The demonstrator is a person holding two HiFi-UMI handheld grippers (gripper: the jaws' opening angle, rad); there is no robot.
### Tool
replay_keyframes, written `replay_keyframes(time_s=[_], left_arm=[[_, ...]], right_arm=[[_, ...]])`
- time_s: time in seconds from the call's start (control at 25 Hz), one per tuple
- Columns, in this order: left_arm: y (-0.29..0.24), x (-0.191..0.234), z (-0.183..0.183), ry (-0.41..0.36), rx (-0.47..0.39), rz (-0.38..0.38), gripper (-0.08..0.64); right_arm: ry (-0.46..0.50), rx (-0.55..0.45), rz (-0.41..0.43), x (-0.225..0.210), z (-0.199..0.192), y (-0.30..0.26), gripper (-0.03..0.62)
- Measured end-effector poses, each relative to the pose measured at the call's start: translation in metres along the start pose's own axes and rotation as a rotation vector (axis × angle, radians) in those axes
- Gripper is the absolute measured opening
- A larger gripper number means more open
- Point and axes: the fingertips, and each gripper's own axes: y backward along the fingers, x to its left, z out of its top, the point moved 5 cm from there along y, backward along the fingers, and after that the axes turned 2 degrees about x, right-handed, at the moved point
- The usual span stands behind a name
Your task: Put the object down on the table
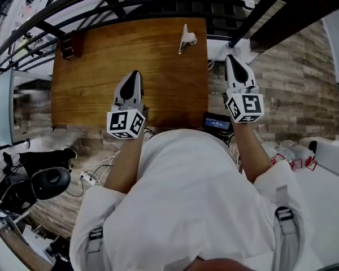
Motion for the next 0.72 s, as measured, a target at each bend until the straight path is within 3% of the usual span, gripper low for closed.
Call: replay_keyframes(time_s=[0.32, 0.72], left_arm=[[-0.002, -0.007, -0.008, 0.014, 0.006, -0.002, 0.018], [-0.016, -0.020, -0.013, 0.034, 0.009, 0.020, 0.018]], right_arm=[[-0.050, -0.054, 0.041, -0.005, -0.007, 0.004, 0.025], [-0.058, -0.050, 0.083, -0.024, -0.011, -0.009, 0.025]])
